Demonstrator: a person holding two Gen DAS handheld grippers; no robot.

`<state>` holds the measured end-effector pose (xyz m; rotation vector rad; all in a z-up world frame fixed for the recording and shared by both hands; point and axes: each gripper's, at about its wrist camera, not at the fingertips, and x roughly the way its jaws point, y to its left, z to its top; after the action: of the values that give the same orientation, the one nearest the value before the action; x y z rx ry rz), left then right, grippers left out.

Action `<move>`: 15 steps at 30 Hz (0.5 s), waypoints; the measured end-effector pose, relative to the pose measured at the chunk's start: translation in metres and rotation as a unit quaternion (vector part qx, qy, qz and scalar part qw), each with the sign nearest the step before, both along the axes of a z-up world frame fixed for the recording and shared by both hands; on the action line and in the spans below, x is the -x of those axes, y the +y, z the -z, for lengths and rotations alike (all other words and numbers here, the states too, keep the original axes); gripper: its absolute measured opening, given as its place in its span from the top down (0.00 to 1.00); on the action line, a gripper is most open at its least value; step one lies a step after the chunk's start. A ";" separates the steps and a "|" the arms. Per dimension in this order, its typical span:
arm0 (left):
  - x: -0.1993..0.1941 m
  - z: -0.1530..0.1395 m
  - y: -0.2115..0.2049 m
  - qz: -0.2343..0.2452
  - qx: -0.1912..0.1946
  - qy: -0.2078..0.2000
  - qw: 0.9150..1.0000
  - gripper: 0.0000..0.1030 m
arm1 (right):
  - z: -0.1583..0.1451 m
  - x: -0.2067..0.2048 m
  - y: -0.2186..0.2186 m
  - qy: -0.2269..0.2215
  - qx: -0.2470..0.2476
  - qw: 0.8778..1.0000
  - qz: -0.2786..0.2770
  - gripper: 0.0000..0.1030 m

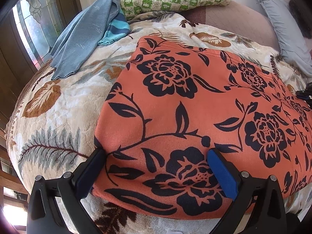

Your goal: Fold small clothes

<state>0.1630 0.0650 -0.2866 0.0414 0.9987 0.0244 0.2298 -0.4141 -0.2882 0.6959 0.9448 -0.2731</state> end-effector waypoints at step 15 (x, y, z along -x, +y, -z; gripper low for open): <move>0.003 -0.011 -0.001 0.010 0.004 0.018 1.000 0.00 | 0.020 0.122 0.089 -0.108 -0.040 0.988 -0.100 0.95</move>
<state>0.1604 0.0641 -0.2756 0.0454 1.0344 0.0011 0.1075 -0.3250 -0.3083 0.6825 0.8136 0.0177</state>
